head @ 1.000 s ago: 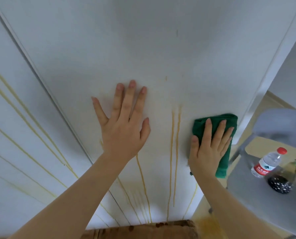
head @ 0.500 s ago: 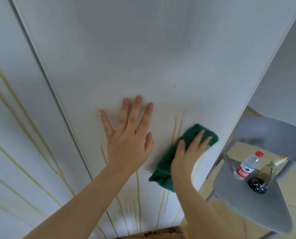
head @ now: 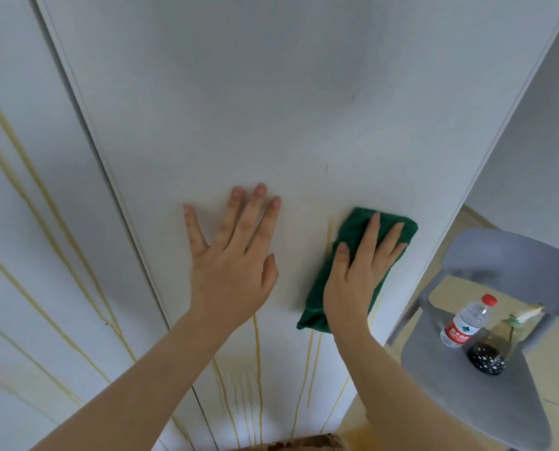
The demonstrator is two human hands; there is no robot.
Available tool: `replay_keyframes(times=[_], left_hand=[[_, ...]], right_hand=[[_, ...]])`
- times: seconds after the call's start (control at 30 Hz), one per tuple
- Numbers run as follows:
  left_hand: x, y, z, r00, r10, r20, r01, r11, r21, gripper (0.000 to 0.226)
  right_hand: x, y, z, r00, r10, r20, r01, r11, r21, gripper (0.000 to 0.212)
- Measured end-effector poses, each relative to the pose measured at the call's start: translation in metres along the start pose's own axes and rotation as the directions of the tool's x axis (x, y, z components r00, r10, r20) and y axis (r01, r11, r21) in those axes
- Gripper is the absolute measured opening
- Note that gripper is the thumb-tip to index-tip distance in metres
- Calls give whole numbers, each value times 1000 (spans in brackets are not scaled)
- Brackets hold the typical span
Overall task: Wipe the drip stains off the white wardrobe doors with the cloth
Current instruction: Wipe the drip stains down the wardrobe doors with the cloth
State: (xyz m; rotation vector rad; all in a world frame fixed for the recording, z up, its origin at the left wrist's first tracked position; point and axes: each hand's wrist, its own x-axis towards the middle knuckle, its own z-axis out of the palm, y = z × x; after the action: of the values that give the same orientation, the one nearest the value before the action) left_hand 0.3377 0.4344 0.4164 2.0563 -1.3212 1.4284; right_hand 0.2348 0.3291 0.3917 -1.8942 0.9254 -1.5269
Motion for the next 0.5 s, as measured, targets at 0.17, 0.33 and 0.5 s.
replay_keyframes(times=[0.17,0.33,0.5], left_hand=[[1,-2,-4,999,23,28,-22,1000,-22,71],[0,-4,-4,999,25,27,-24,1000,-15,69],[0,-10,-4,997,67,27,-67,998,-9,66]], right_hand=[[52,-18,-6,942,-307,-138,273,936,-224,50],[-32,66,2,850,-461,254,525,716,-460,41],[-55,84,-1,885,-355,302,465,729,-503,42]])
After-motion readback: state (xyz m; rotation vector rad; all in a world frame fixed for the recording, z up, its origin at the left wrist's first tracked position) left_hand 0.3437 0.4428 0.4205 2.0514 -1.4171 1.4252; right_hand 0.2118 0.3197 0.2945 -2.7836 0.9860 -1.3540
